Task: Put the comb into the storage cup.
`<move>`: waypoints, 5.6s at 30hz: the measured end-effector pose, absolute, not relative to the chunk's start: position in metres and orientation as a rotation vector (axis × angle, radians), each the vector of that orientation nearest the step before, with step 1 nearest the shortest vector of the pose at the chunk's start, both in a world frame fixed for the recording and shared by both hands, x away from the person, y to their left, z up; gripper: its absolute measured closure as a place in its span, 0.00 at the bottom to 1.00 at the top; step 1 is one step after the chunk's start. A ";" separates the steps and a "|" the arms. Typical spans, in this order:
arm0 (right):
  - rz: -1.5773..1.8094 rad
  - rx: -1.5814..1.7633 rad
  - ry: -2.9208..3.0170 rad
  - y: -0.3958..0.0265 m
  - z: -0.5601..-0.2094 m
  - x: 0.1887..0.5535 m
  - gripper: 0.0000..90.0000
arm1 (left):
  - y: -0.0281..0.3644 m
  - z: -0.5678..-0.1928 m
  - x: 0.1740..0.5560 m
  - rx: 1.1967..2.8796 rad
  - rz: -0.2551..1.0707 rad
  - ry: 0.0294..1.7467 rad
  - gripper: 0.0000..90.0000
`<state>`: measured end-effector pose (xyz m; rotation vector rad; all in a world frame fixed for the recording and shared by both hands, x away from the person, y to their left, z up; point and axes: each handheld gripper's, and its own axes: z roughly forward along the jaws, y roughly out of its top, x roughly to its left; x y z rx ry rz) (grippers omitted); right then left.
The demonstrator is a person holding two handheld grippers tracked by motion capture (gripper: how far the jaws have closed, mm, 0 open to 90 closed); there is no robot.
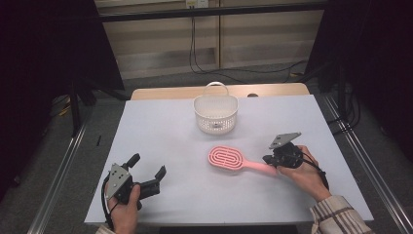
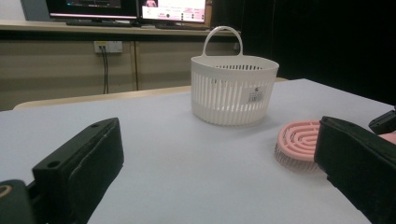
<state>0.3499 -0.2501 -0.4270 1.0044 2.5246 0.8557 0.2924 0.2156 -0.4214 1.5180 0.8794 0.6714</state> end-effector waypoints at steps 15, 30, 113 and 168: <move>1.064 1.121 2.402 -0.269 -0.418 0.354 0.89 | 0.217 -0.420 0.292 1.514 0.673 0.877 0.02; 1.134 1.113 2.357 -0.264 -0.413 0.356 0.11 | 0.218 -0.420 0.293 1.512 0.674 0.867 0.02; 0.838 0.724 2.897 -0.145 -0.414 0.401 0.07 | 0.217 -0.421 0.294 1.548 0.658 0.852 0.02; 0.625 0.609 2.977 -0.123 -0.435 0.410 0.22 | 0.218 -0.422 0.295 1.546 0.666 0.868 0.02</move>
